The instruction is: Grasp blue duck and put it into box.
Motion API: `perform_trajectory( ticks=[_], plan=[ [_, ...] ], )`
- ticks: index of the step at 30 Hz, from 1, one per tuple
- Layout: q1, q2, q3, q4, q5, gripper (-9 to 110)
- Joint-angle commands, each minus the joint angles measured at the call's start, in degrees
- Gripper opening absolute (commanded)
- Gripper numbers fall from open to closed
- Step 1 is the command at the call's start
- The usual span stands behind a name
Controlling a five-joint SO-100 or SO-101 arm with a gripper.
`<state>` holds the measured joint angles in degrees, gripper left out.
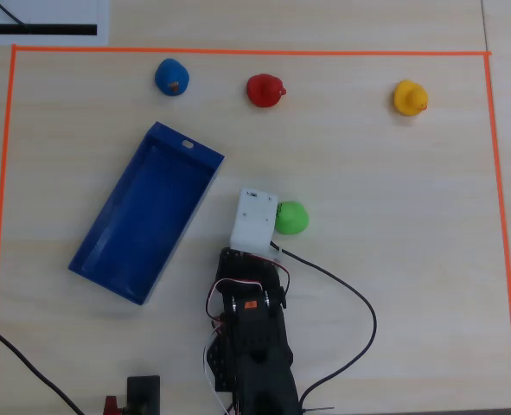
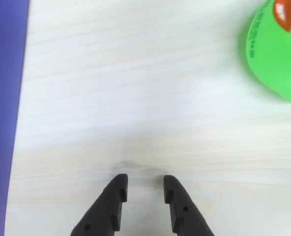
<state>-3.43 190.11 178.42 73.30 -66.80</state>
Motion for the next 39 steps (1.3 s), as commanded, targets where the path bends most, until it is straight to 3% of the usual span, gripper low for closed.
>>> perform_trajectory(
  ticks=[1, 33, 39],
  plan=[
    [0.4, -0.4, -0.2, 1.4, -0.4, 8],
    [0.5, -0.4, -0.2, 1.4, -0.4, 7],
    [0.5, -0.4, -0.2, 1.4, -0.4, 0]
  ],
)
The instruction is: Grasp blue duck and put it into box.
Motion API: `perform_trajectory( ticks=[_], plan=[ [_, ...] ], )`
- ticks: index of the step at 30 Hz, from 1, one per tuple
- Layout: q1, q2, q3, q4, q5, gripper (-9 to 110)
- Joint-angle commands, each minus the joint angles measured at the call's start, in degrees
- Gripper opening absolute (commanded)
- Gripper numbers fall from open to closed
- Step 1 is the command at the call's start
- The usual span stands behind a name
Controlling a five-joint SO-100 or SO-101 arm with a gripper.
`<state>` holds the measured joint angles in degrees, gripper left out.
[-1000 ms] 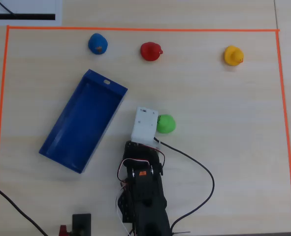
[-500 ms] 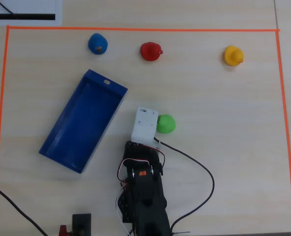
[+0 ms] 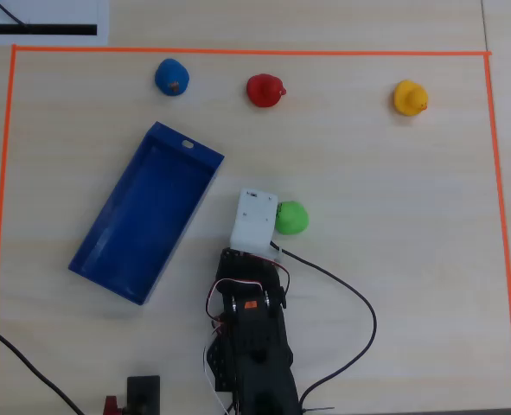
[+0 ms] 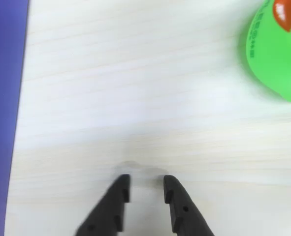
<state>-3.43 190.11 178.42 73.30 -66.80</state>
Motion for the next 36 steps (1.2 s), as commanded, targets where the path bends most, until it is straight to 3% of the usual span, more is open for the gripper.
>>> perform_trajectory(
  ticks=[1, 8, 11, 16, 21, 29, 36],
  plan=[
    [0.5, -0.4, -0.2, 1.4, -0.4, 0],
    [1.1, -0.4, -0.2, 1.1, -2.0, 1],
    [6.2, -10.5, -6.4, -7.6, -5.4, 4],
    [8.9, -41.7, -40.9, -9.8, -5.5, 25],
    [5.6, -70.8, -78.0, -6.3, -1.1, 34],
    [-0.4, -106.6, -116.5, -3.5, 3.2, 35],
    [-3.7, -127.8, -135.3, -4.4, 4.8, 35]
  ],
)
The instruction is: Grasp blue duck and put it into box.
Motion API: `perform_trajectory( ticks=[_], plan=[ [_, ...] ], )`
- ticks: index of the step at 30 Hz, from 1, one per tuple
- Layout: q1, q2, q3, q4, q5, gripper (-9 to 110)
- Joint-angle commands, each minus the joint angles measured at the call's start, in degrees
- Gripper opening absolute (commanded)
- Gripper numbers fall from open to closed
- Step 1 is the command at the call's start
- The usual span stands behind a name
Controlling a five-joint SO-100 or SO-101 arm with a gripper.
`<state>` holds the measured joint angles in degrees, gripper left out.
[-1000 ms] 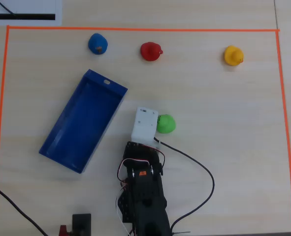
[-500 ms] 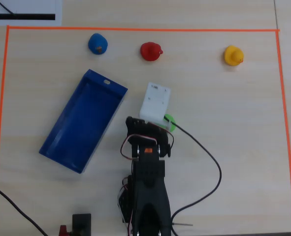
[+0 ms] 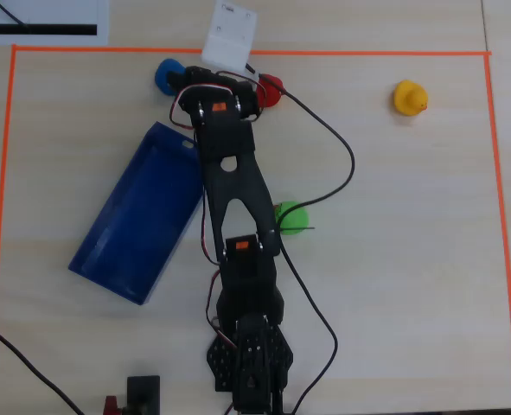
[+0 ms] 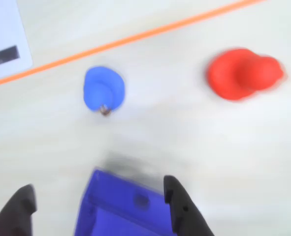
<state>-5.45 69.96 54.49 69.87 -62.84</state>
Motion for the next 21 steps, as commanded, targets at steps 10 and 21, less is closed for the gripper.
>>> perform_trajectory(
  ticks=[10, 21],
  plan=[
    [-3.8, -24.4, -25.6, -4.1, 3.8, 35],
    [-4.3, -33.9, -32.2, -7.7, 5.2, 34]
  ],
)
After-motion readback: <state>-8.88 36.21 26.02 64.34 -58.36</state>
